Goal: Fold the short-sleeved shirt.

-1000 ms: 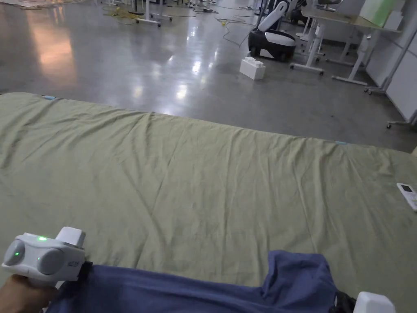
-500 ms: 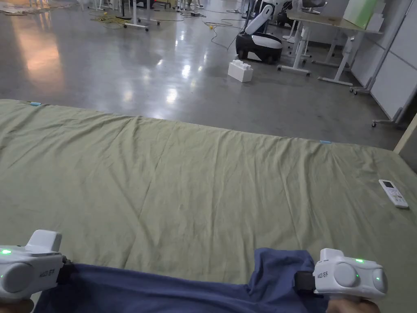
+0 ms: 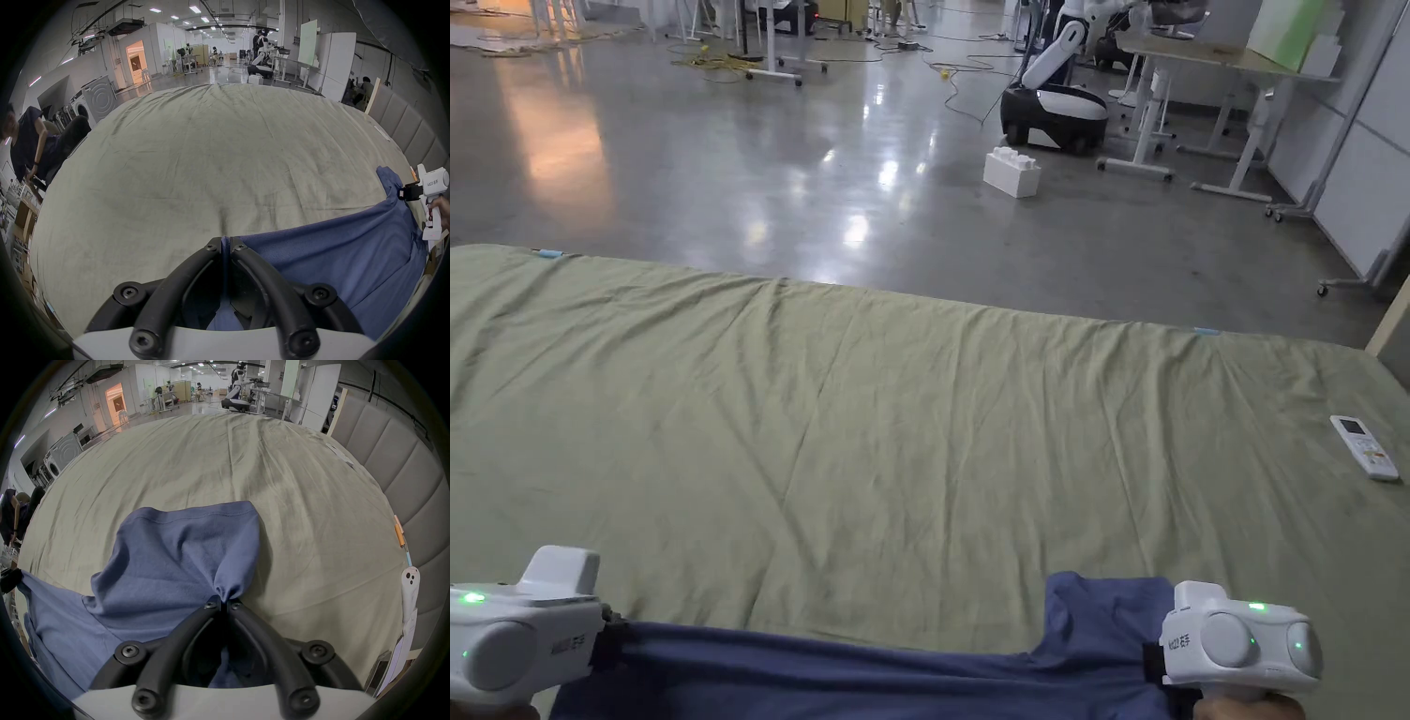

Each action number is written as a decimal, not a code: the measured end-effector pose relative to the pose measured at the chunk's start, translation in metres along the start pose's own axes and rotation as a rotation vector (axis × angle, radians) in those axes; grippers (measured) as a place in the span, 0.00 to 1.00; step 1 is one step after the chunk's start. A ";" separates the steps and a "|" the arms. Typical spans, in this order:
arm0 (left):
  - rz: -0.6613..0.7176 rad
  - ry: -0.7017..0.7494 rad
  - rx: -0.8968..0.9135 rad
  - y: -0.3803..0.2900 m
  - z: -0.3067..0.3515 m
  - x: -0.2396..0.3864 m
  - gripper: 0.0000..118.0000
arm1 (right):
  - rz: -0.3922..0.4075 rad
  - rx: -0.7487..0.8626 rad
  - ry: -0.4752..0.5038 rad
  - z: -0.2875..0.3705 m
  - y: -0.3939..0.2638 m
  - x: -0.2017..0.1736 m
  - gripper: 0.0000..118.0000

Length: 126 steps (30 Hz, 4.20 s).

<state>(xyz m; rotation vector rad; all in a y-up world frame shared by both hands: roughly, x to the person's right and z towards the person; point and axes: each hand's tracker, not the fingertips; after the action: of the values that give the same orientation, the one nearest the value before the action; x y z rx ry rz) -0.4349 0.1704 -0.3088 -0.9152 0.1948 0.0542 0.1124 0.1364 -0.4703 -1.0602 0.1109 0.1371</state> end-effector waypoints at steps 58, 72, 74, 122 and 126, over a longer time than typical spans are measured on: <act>0.055 -0.007 0.081 -0.155 0.136 0.001 0.52 | 0.036 0.309 -0.134 0.217 -0.219 -0.014 0.68; 0.085 0.071 0.705 -0.081 0.207 0.077 0.49 | -0.030 1.001 -0.133 0.291 -0.166 -0.087 0.35; 0.093 0.087 0.754 -0.079 0.216 0.082 0.39 | -0.032 1.020 -0.136 0.294 -0.161 -0.094 0.16; 0.611 -0.808 -0.192 -0.196 0.033 -0.126 0.78 | 0.086 0.817 -0.114 0.243 -0.170 -0.116 0.00; 0.583 -0.813 -0.199 -0.198 0.009 -0.126 0.59 | 0.088 0.806 -0.113 0.240 -0.169 -0.117 0.00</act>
<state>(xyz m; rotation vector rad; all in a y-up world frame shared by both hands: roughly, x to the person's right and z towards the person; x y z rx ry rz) -0.5314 0.0613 -0.1245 -0.9417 -0.3144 0.9825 0.0310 0.2579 -0.1900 -0.2425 0.0977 0.2082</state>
